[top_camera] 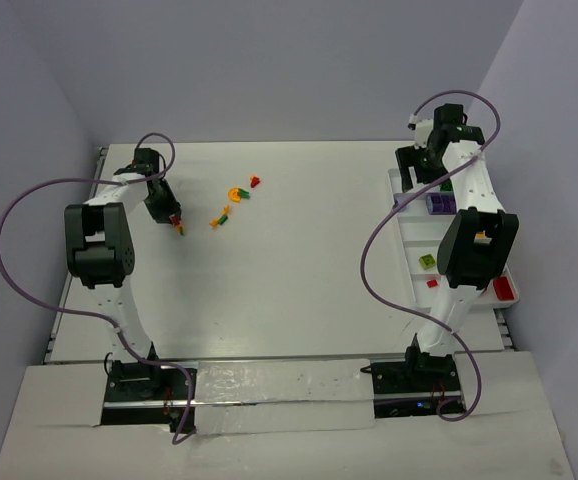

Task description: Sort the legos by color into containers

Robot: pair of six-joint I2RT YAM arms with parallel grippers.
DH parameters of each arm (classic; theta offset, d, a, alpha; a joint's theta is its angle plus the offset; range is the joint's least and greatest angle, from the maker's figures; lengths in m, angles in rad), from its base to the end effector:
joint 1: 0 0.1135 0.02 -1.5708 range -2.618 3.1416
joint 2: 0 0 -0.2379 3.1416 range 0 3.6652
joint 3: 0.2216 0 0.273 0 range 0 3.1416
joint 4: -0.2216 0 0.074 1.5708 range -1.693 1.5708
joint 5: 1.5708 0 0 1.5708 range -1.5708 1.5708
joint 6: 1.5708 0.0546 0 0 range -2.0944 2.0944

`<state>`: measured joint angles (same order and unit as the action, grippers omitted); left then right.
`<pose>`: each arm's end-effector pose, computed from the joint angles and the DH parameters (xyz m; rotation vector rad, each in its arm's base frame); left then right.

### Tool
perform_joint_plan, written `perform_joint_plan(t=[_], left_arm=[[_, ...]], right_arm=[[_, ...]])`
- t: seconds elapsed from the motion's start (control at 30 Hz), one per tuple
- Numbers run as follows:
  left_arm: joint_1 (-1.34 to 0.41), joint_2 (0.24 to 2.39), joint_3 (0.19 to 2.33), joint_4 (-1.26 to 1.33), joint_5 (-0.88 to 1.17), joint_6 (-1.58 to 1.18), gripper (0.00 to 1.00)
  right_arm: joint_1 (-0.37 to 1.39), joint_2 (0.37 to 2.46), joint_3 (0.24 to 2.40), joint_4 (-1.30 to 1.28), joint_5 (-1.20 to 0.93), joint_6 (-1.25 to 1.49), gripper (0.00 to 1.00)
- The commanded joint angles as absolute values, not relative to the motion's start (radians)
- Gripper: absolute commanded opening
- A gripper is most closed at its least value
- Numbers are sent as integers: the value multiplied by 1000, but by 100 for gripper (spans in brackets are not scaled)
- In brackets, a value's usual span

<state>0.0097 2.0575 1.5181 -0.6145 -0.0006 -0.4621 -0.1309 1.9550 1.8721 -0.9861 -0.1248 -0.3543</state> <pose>0.4427 0.0043 0.1209 -0.6387 2.6566 -0.1288 0.4383 -0.0509 0.2594 -0.3344 2.6044 -0.0024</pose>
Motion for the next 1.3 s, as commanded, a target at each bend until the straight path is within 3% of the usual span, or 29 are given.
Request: perform_joint_plan(t=[0.0, 0.13, 0.2, 0.3, 0.47, 0.67, 1.0, 1.27], left_arm=[[9, 2065, 1544, -651, 41, -468, 32], [8, 2046, 1540, -660, 79, -461, 15], [9, 2023, 1542, -660, 140, -450, 0], [8, 1971, 1519, -621, 255, -430, 0], [9, 1803, 1419, -437, 737, -431, 0], [-83, 1690, 1285, -140, 1041, -553, 0], [-276, 1627, 1223, 107, 1075, -655, 0], [-284, 1632, 1163, 396, 1002, -917, 0]], right_arm=[[-113, 1878, 1875, -999, -152, -335, 87], [-101, 1866, 1876, -1002, -194, -328, 87], [-91, 1846, 1862, -998, -277, -320, 86], [-69, 1818, 1822, -980, -431, -307, 86], [-11, 1730, 1711, -853, -764, -219, 83], [106, 1710, 1624, -681, -1035, -59, 69], [295, 1705, 1498, -272, -1274, 301, 68], [365, 1648, 1279, 170, -1227, 615, 76]])
